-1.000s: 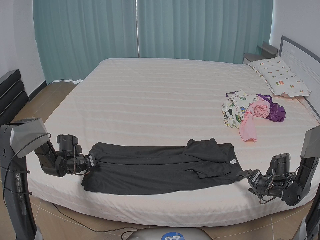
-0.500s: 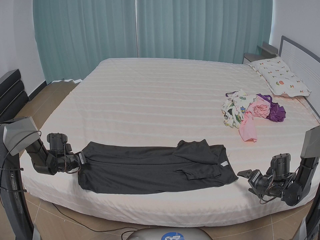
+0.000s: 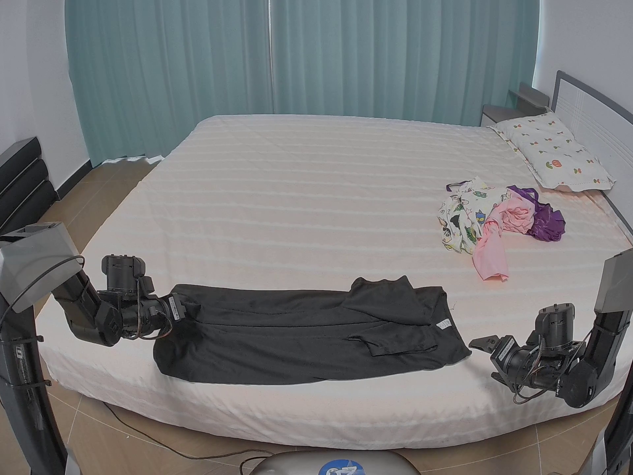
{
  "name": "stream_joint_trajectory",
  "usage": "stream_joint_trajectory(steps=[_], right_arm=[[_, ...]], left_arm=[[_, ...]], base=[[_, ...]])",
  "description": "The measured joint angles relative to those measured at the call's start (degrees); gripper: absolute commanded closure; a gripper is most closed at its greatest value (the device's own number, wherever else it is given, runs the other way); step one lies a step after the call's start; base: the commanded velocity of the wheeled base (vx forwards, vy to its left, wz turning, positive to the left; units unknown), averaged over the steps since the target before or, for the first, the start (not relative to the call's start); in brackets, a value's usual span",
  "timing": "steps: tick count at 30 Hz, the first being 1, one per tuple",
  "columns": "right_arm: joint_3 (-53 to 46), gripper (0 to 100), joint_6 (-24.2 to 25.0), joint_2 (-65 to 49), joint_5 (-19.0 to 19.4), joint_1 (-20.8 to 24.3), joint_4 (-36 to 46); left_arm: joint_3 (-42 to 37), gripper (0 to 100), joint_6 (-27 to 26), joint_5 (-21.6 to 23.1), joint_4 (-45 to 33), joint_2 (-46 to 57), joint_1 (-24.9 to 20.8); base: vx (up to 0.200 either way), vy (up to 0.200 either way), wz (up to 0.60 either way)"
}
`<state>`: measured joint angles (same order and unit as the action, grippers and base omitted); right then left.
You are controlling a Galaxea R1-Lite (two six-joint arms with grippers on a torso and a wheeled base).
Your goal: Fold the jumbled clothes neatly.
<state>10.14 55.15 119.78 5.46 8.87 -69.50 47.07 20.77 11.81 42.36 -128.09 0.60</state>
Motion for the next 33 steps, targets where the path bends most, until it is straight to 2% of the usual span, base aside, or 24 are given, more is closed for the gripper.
stream_joint_trajectory(steps=[15, 33], right_arm=[[-0.41, 0, 0.09, 0.00, 0.91, 0.33, 0.00], [-1.57, 0, 0.00, -0.22, 0.89, 0.51, -3.06]], left_arm=[[-1.01, 100, 5.01, -2.95, 0.11, 2.18, -6.02], [-1.95, 100, 5.80, -5.24, 0.11, 2.73, -7.67]], base=[[0.000, 0.000, 0.00], [0.000, 0.000, 0.00]])
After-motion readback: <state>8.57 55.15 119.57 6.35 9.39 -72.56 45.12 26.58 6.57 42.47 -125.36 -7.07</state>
